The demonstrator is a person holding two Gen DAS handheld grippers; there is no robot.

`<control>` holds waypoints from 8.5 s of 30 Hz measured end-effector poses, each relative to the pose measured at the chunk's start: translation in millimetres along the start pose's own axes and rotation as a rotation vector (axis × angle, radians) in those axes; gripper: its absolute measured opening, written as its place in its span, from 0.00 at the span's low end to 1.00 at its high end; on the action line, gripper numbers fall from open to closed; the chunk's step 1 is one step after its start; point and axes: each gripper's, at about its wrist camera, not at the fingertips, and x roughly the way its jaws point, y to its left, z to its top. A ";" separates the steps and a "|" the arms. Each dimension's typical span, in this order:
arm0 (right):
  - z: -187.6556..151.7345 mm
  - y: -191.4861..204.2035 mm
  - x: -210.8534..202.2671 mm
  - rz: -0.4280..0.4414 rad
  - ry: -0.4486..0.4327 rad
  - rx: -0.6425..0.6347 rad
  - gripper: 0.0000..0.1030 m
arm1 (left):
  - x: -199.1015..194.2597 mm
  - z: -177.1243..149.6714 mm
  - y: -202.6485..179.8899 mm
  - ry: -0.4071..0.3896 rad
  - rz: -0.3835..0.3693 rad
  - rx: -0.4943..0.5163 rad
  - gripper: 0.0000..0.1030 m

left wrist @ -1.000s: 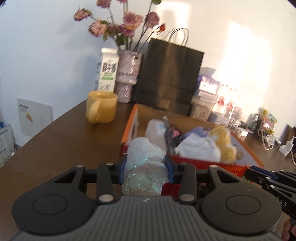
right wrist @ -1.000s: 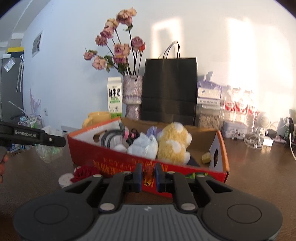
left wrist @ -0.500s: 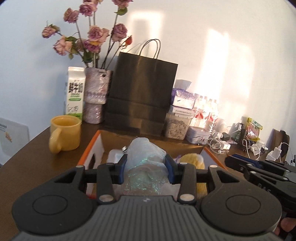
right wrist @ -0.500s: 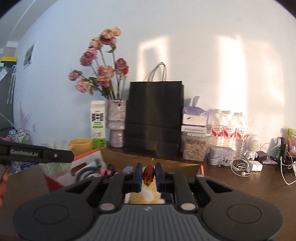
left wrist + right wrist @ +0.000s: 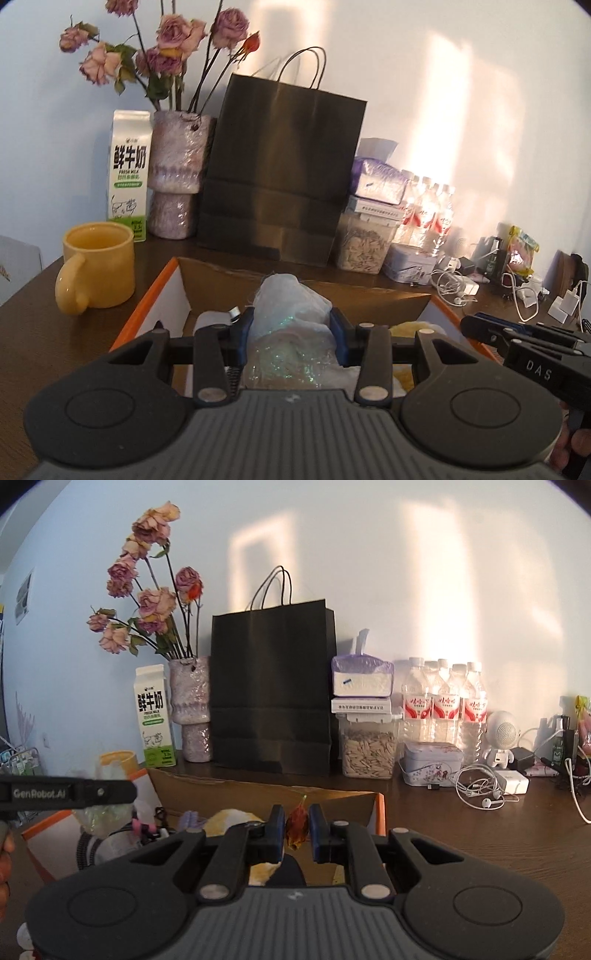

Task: Organize objects
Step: 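Carry the bag and orange object into the box and open both tools, then withdraw both tools from the red box, then grasp the black cable coil with the right tool, then grasp a white cap with the left tool while the right holds the cable, then carry the cap and cable over the box and open the left tool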

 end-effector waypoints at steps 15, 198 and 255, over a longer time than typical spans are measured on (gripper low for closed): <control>-3.7 -9.4 5.7 0.013 0.020 0.045 0.94 | -13.8 -0.4 0.4 -0.064 0.052 -0.003 1.00; -70.6 66.7 -109.3 0.196 0.067 -0.064 0.35 | -129.0 -94.8 2.0 0.196 0.046 0.109 0.27; 4.1 -7.2 -1.4 0.036 -0.019 0.025 0.97 | -2.9 3.4 -5.9 -0.055 0.059 0.023 1.00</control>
